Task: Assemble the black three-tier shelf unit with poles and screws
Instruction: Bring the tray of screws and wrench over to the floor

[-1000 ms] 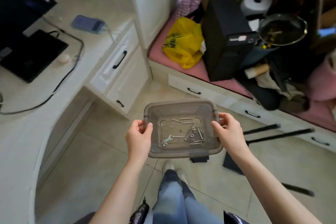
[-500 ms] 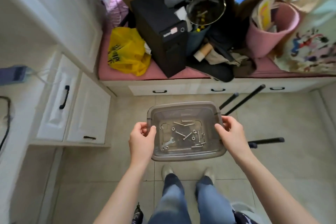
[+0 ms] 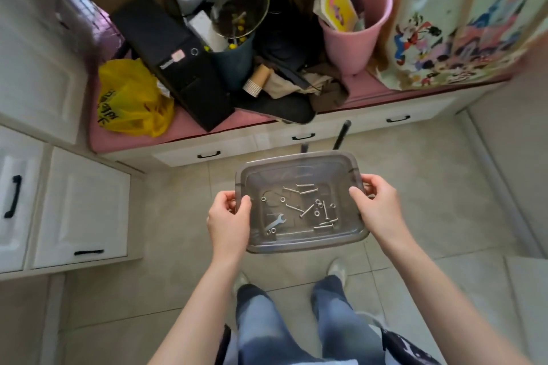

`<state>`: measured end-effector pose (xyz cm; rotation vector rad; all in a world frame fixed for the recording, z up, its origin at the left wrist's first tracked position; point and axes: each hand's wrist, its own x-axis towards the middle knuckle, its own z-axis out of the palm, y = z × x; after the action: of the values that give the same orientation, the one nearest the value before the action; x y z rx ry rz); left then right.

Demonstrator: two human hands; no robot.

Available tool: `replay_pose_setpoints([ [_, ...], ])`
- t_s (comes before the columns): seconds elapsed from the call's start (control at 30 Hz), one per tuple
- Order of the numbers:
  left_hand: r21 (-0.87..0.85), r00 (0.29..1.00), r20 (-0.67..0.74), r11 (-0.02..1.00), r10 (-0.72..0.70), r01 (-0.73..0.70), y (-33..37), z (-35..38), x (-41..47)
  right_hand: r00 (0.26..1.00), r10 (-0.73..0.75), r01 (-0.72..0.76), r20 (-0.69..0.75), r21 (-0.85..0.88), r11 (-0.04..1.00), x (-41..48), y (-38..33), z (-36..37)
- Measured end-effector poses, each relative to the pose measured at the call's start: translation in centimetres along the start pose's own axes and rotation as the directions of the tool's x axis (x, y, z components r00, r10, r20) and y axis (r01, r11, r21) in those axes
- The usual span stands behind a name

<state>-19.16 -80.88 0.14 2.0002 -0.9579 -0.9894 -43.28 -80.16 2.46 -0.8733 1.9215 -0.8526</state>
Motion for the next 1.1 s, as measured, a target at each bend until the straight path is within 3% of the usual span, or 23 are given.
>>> replay_pose_setpoints([
  [0.33, -0.009, 0.995, 0.102, 1.0, 0.015, -0.014, 5.0, 12.7, -4.0, 0.996, -0.002, -0.001, -0.087, -0.037, 0.999, 6.7, 1.9, -12.0],
  [0.7, -0.002, 0.906, 0.404, 0.991, 0.123, -0.134, 8.2, 22.7, -6.0, 0.926, 0.076, -0.102, -0.369, -0.052, 0.993, 9.1, 8.1, -20.4],
  [0.8, 0.016, 0.878, 0.465, 0.991, 0.108, -0.131, 8.5, 25.2, -7.0, 0.911, 0.123, -0.155, -0.394, -0.053, 0.986, 9.6, 10.0, -22.2],
  [1.1, 0.108, 0.883, 0.458, 0.98, 0.103, -0.17, 8.0, 33.6, -11.1, 0.927, 0.139, -0.197, -0.347, -0.139, 0.971, 14.6, 14.4, -29.2],
])
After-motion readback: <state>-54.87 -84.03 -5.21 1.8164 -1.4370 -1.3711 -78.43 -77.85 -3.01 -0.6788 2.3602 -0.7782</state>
